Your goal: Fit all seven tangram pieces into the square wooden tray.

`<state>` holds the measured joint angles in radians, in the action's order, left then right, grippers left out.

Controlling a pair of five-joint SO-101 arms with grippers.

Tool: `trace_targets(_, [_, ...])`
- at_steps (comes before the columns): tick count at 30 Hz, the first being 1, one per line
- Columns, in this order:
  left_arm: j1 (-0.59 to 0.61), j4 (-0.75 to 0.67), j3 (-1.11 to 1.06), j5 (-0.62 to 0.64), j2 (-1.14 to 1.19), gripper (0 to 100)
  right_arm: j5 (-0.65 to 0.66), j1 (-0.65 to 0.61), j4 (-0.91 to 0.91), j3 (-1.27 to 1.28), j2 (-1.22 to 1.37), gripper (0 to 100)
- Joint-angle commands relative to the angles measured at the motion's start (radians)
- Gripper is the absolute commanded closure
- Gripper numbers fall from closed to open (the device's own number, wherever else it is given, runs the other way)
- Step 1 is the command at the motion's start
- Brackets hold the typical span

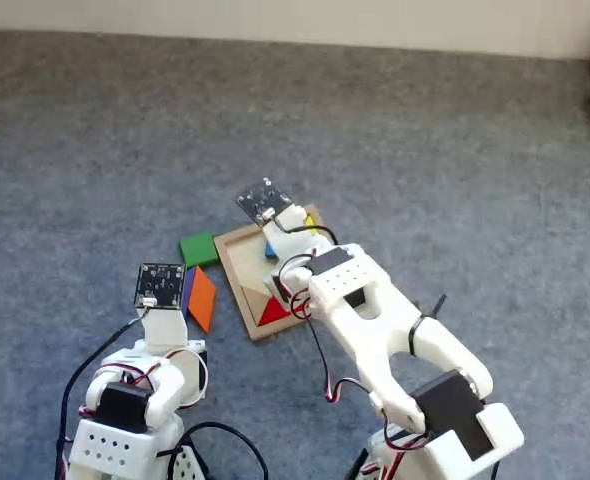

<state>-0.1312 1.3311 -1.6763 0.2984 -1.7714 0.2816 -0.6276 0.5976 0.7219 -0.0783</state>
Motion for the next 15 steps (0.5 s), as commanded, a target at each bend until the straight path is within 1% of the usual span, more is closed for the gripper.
trace_targets(1, [0.008,0.005,-0.021,-0.002,-0.042,99,0.000,0.031,-0.030,-0.056,-0.002,99.4])
trace_targets(6, [0.008,0.005,-0.021,-0.002,-0.042,99,0.000,0.084,-0.125,-0.051,-0.001,99.4])
trace_targets(11, [0.008,0.005,-0.021,-0.002,-0.042,99,0.000,0.105,-0.211,-0.048,0.007,99.4])
trace_targets(15, [0.008,0.005,-0.021,-0.002,-0.042,99,0.000,0.111,-0.242,-0.054,0.090,99.4])
